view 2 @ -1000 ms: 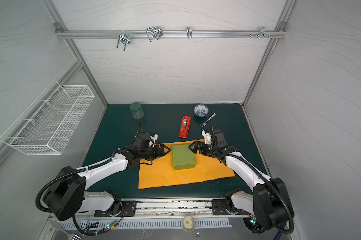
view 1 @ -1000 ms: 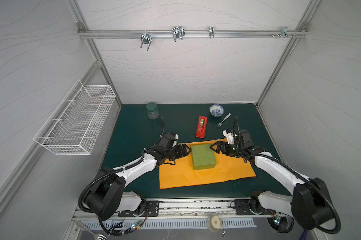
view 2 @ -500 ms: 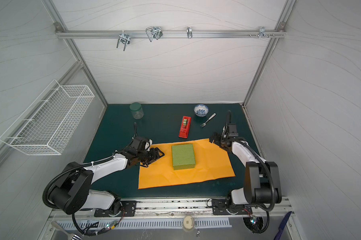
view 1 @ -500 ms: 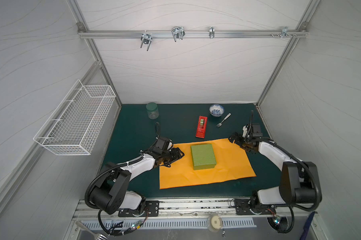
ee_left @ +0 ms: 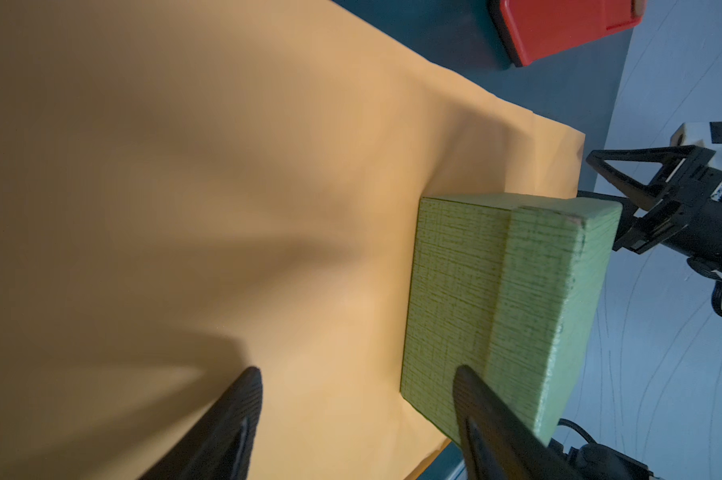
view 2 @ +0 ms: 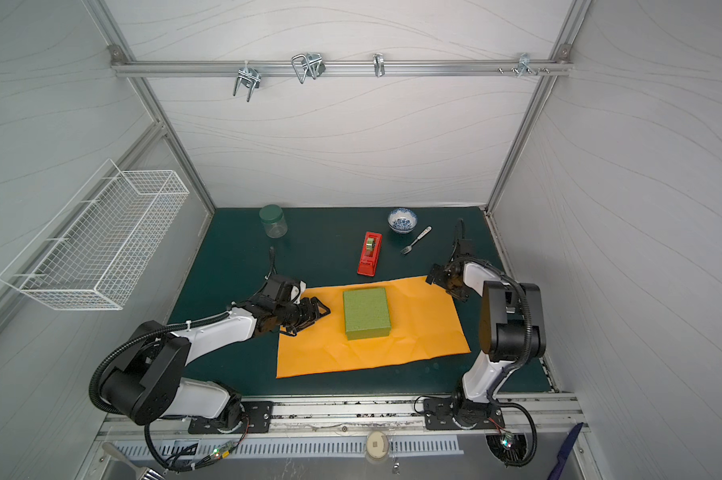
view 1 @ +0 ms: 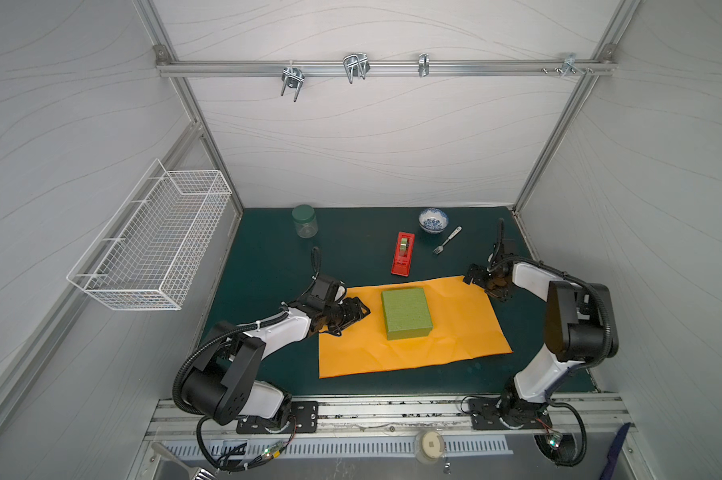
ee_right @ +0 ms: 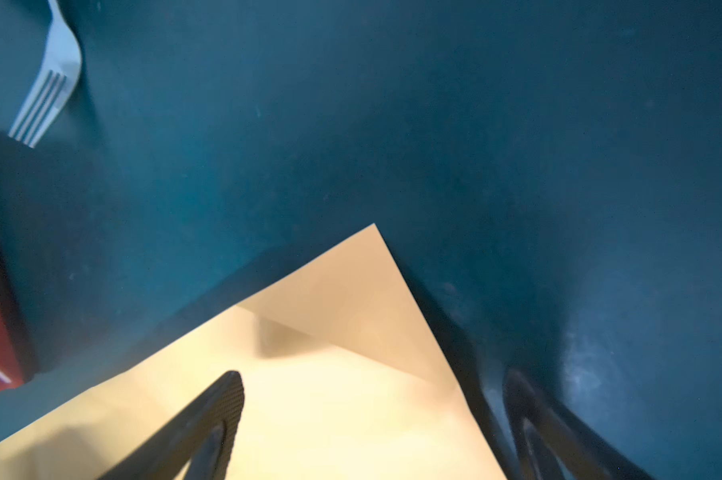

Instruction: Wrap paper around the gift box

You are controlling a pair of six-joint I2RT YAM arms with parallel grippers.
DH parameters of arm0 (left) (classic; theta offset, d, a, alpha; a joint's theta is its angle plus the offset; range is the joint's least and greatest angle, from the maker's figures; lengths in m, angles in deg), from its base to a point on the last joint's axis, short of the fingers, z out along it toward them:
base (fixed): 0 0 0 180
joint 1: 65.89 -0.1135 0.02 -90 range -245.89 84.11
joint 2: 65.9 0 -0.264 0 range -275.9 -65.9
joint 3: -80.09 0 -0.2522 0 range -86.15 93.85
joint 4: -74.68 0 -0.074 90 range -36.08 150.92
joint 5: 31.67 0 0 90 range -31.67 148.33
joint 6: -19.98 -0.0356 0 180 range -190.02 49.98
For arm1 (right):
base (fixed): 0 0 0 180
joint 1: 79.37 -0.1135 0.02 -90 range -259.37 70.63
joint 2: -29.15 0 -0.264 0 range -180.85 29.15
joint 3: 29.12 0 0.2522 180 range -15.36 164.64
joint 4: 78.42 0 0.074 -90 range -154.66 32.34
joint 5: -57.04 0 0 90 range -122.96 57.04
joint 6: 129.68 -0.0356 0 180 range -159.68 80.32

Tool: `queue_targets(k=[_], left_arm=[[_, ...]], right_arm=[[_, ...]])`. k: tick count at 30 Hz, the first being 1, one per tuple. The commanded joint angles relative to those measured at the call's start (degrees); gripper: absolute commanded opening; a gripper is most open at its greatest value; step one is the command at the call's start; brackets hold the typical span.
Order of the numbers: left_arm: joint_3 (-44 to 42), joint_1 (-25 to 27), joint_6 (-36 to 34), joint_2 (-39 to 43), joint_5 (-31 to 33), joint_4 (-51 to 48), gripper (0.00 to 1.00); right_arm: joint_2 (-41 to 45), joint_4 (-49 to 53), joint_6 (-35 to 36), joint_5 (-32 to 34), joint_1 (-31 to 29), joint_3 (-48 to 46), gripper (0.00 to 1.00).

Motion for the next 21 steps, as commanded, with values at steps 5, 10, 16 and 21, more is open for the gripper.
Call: queue_targets(k=[5, 10, 16, 21], left_arm=[[-0.3, -1.26, -1.96, -2.04, 2.29, 1.07, 0.74], [-0.21, -3.02, -2.82, -3.51, 2.87, 1.16, 0.74], [0.62, -6.19, -3.83, -6.22, 2.87, 1.65, 0.74], [2.29, -7.62, -4.17, -9.32, 3.64, 1.86, 0.74]], right_arm=[[-1.04, 3.3, 1.54, -7.21, 0.66, -1.8, 0.95], [3.98, 1.97, 0.98, -9.7, 0.92, -6.7, 0.9], [6.71, 0.52, 0.76, -13.02, 1.18, -10.46, 0.84], [9.54, -1.56, 0.2, -12.81, 1.27, -13.27, 0.79]])
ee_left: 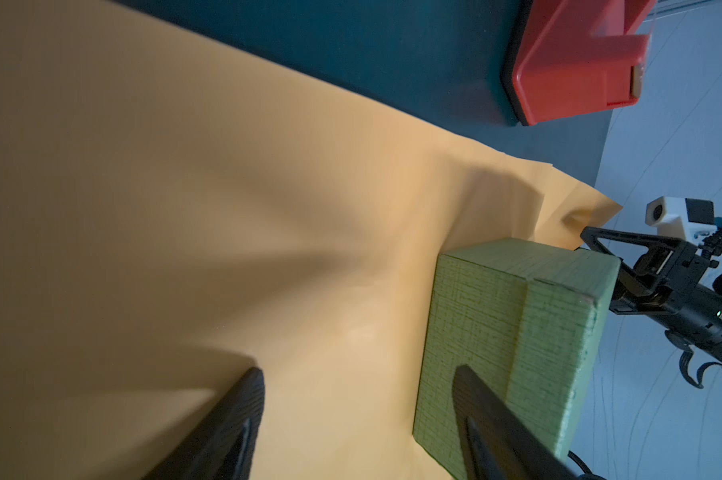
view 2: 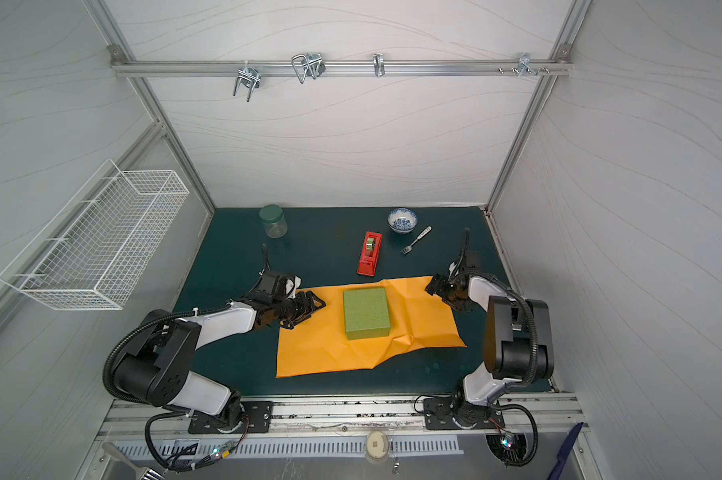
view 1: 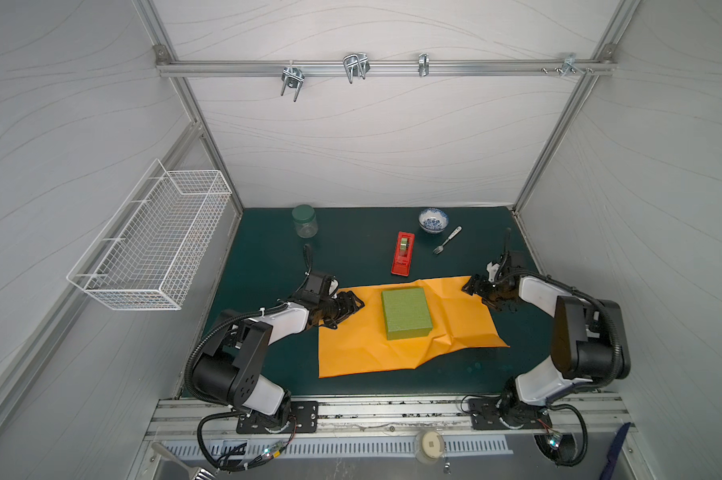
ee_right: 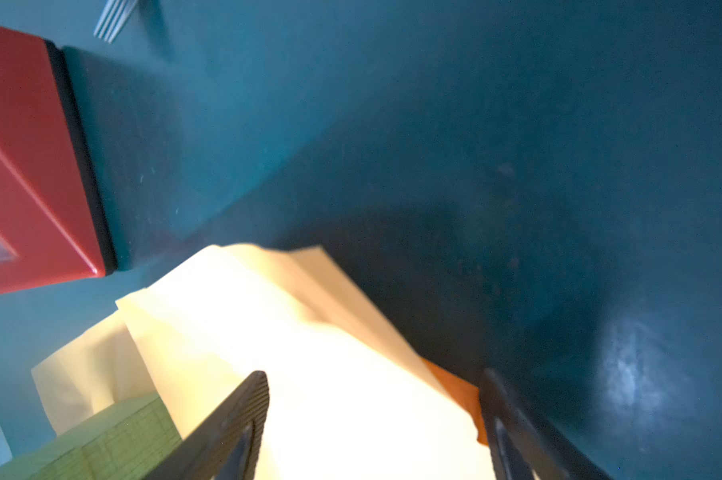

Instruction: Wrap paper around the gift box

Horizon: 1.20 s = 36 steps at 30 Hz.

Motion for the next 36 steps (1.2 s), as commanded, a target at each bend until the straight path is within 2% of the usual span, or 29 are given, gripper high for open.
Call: queue_targets(k=[1, 6, 12, 14, 22, 30, 36], left_arm=[[1.16, -1.78, -2.15, -4.62, 5.71, -2.2, 0.74], [3.49, -3.92, -2.5, -8.89, 5.5, -2.23, 0.74], [6.56, -5.13, -2.42, -12.68, 5.63, -2.69, 0.74], [7.48, -5.99, -2.42, -13.4, 4.99, -2.94, 0.74], [3.12, -8.39, -2.98, -12.0, 5.36, -2.19, 0.73], [-6.23, -9.82, -2.16, -7.73, 6.28, 1.25, 0.73], [-7.3, -10.37, -1.91, -6.73, 5.37, 1.73, 0.73]], right_arm=[[1.62, 1.91, -0.61, -1.8, 0.11, -2.67, 0.78], [2.77, -0.13, -1.9, -1.87, 0.07, -4.3, 0.65], [3.13, -2.4, -3.84, -0.63, 0.1, -5.57, 0.44], [2.8, -2.79, -4.04, -0.89, 0.04, -5.54, 0.4], [2.91, -3.22, -4.21, -1.74, -0.15, -5.76, 0.36], [2.55, -3.25, -4.34, -0.92, -0.29, -6.0, 0.35], [2.13, -2.71, -4.29, 0.54, -0.33, -5.54, 0.41]])
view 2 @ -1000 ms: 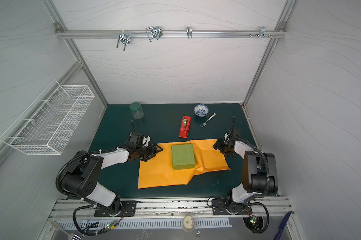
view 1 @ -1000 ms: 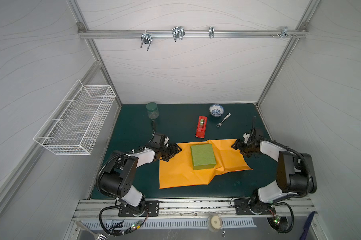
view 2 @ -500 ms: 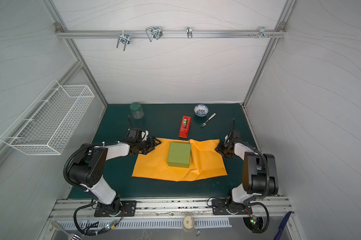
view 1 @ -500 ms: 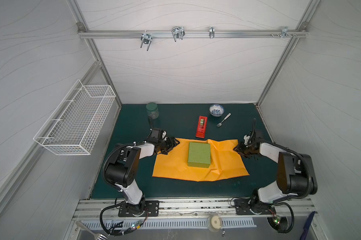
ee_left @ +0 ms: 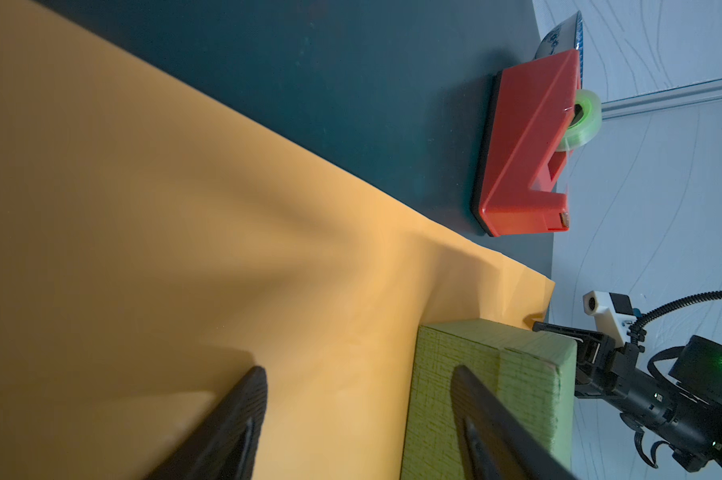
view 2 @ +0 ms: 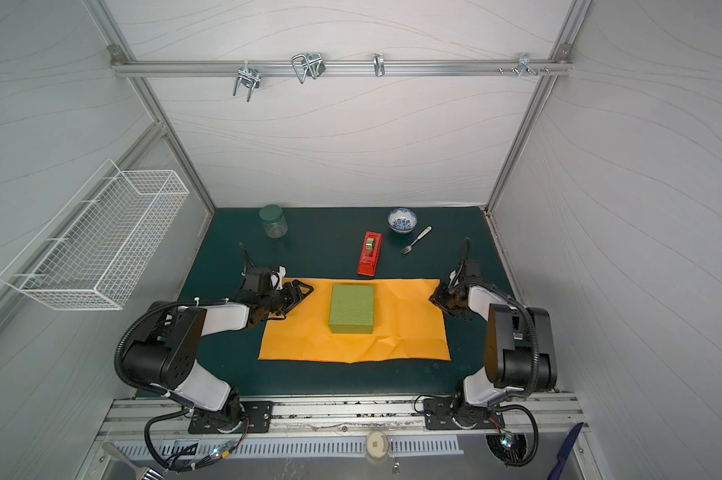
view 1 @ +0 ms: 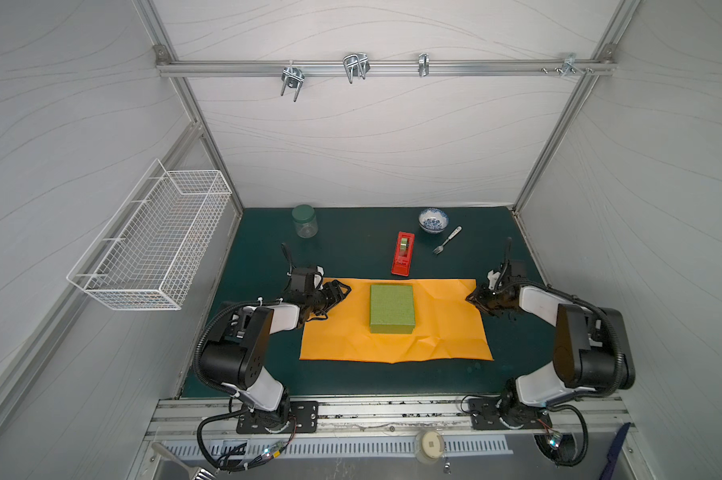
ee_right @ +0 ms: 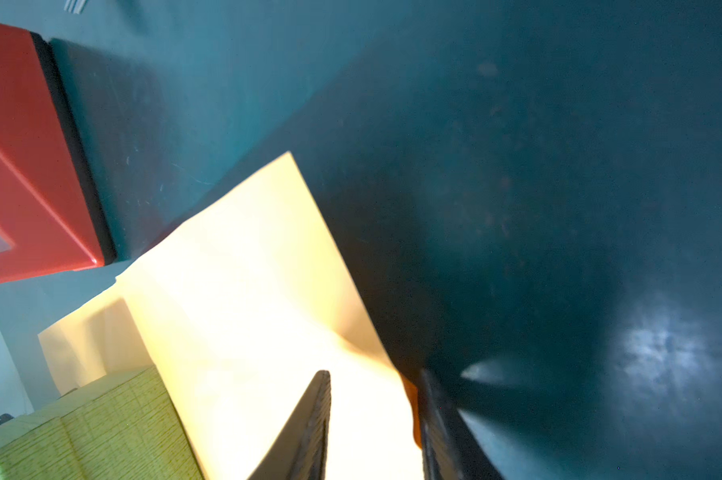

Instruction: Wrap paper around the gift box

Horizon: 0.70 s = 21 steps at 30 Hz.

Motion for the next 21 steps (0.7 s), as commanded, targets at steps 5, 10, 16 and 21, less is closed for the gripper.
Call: queue_targets(k=[5, 10, 16, 21], left_arm=[[-3.04, -1.23, -0.74, -0.61, 6.5, -14.96, 0.73], [-2.92, -1.21, -0.78, 1.09, 6.36, -15.24, 0.73], [-2.24, -1.18, -0.9, 2.07, 5.44, -15.55, 0.73], [-1.73, -1.15, -0.48, 2.68, 4.82, -15.75, 0.73]], right_arm=[[-0.04, 1.81, 0.69, 3.33, -0.35, -0.09, 0.46], [-1.18, 2.15, 0.82, 2.95, -0.35, 0.7, 0.41], [-0.42, 2.44, 1.74, 1.98, -0.61, 0.45, 0.25], [1.01, 3.53, 2.76, 1.31, -0.6, 0.99, 0.1]])
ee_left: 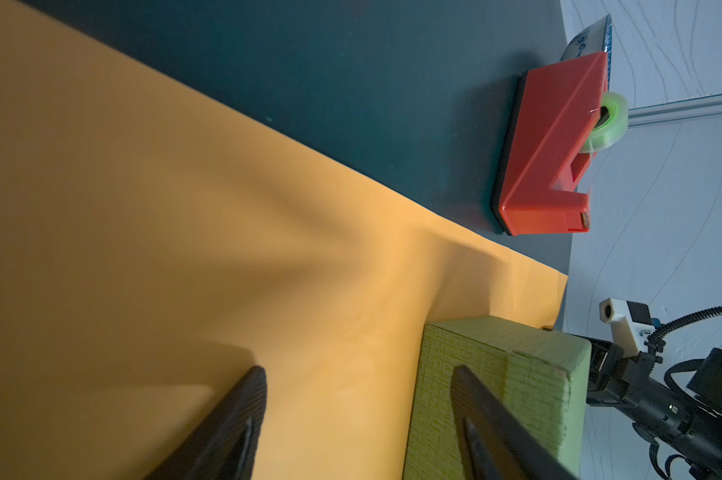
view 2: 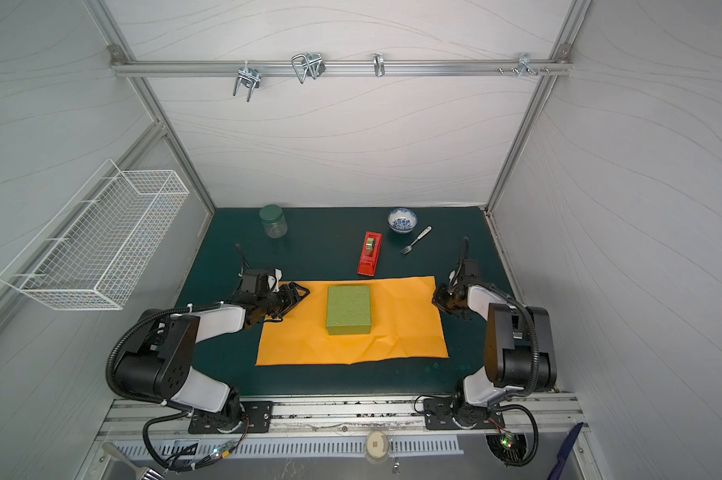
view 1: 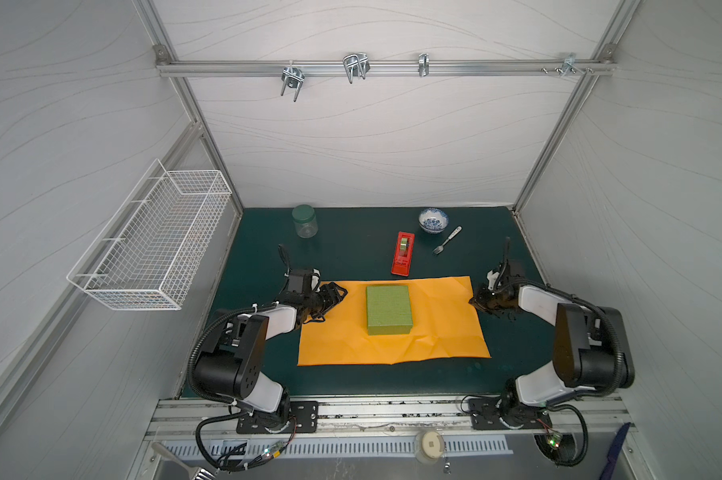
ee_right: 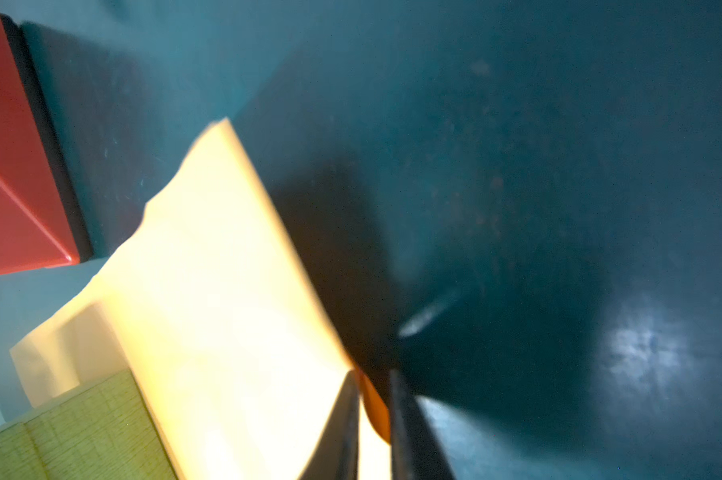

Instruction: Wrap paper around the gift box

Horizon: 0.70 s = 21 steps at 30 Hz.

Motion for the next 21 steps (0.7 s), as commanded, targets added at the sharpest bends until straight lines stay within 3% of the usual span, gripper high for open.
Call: queue_targets(k=[1, 4, 15, 21], left_arm=[[-1.26, -0.58, -0.26, -0.87, 2.93, -9.96, 0.73], [-1.22, -0.58, 0.99, 0.07, 1.97, -8.88, 0.73], [-0.59, -0.14, 7.93, 10.19, -0.44, -7.32, 0.8], [4.55, 7.34, 7.24, 18.46, 1.87, -15.86, 0.8]], right_arm=[[1.51, 2.72, 1.34, -0.82, -0.29, 0.84, 0.08], [3.52, 3.42, 1.37, -3.04, -0.35, 1.12, 0.0], [15.29, 9.68, -1.01, -15.14, -3.81, 3.57, 0.0], [20.27, 14.06, -3.54, -16.45, -10.5, 7.26, 0.0]])
